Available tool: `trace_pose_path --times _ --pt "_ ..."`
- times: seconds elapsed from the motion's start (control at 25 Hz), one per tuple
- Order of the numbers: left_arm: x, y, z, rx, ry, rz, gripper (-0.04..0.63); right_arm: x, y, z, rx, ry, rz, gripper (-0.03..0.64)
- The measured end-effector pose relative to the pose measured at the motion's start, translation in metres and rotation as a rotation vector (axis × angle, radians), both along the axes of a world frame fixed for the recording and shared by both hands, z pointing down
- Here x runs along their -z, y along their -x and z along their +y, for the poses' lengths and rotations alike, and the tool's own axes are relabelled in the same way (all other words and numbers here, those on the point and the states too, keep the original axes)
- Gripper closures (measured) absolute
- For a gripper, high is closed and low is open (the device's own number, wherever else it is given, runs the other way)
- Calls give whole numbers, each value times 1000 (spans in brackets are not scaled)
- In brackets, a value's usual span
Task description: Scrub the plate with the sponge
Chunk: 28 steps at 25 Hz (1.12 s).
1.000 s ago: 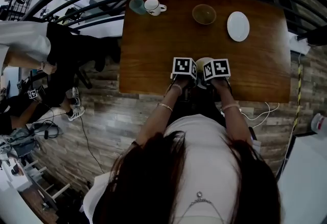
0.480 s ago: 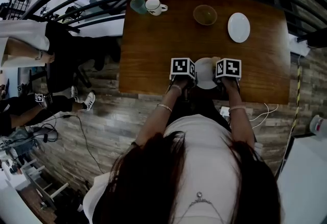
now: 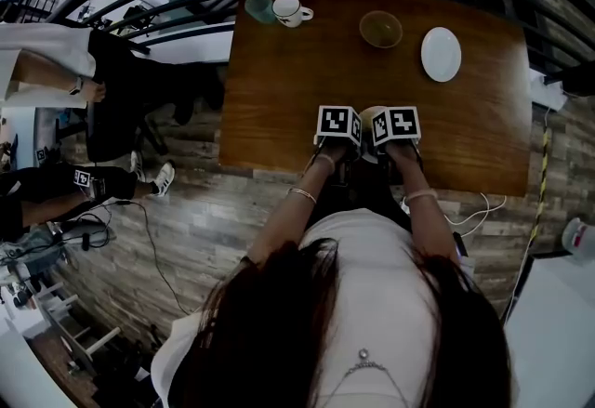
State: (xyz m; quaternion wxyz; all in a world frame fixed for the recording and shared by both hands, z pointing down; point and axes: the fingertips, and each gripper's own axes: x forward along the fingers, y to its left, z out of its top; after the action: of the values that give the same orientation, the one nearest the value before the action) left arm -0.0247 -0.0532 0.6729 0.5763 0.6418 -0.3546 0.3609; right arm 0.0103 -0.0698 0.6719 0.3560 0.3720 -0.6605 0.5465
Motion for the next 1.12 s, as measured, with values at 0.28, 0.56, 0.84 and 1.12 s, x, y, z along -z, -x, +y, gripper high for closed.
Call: trace_pose_path --times 0.28,0.56,0.84,1.12 --pt "1 1 -1 30 3 3 522 0 -14 1 -57 -10 -7 525" --pt "0 4 -2 37 -5 4 522 0 -60 -5 -143 -50 83 525" --pt "-1 5 -4 45 -9 5 522 2 -75 -5 -170 -60 104 525" --pt "-3 6 -4 55 -2 18 522 5 -89 -6 -208 -73 113 525"
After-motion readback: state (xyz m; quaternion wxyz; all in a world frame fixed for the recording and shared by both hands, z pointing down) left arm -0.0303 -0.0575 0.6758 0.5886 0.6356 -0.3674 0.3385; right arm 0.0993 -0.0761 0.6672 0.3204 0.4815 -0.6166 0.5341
